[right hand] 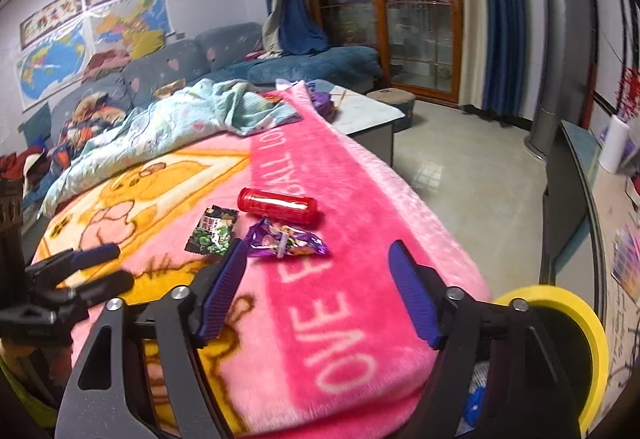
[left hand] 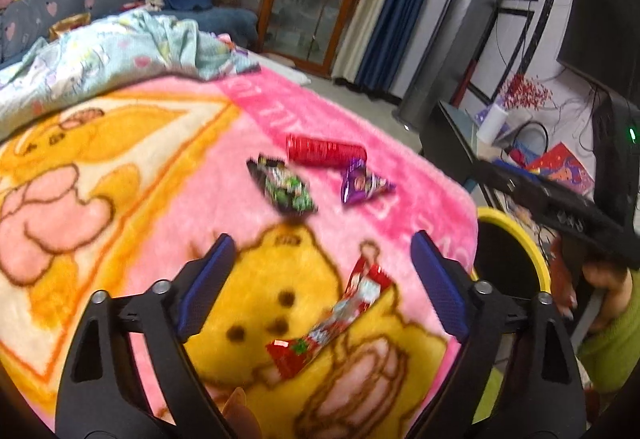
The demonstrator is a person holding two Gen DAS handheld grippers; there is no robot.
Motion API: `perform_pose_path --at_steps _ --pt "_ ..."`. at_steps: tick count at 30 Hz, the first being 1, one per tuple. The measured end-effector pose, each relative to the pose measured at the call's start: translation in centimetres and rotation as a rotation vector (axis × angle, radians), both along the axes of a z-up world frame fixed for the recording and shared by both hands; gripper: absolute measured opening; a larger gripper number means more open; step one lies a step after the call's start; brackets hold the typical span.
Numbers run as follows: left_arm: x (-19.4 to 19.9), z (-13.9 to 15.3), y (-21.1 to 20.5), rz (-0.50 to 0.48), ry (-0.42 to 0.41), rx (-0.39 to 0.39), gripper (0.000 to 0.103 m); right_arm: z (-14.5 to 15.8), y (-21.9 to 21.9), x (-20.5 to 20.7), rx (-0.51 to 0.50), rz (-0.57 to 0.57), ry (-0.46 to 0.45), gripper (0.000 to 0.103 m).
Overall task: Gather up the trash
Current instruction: 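Grasp the red candy wrapper with the left tool while the right tool grasps the purple wrapper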
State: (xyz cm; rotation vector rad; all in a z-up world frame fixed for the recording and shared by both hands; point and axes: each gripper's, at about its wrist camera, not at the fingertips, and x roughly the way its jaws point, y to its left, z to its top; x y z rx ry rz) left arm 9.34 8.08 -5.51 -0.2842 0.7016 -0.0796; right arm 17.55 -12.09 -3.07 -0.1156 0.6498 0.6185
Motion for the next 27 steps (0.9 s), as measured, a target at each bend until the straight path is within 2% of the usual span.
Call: perform_pose_path --at_steps 9,11,13,20,22,24,27 --pt "0.3 -2.8 -0.9 -0.126 0.102 -0.011 0.07 -1.9 4.7 2.1 -0.057 0.09 0.047 0.062" --pt "0.4 -3.1 -1.2 -0.142 0.116 -0.009 0.06 -2.4 5.6 2.5 -0.074 0.1 0.053 0.06" --pt "0.6 -3.6 -1.4 -0.152 0.135 -0.007 0.059 -2.9 6.6 3.1 -0.087 0.109 0.06 0.058" --pt "0.8 -4.8 -2.1 -0.177 0.186 0.003 0.044 -4.5 9.1 5.2 -0.132 0.138 0.087 0.052" --pt "0.8 -4.8 -2.2 -0.18 0.189 0.01 0.043 -5.0 9.3 5.8 -0.134 0.138 0.106 0.048" --pt "0.7 -4.9 -2.2 -0.184 0.192 0.009 0.036 -5.6 9.5 6.4 -0.139 0.136 0.135 0.043" --pt "0.6 -5.0 -2.2 -0.18 0.198 0.003 0.031 -6.3 9.4 6.8 -0.132 0.137 0.156 0.036"
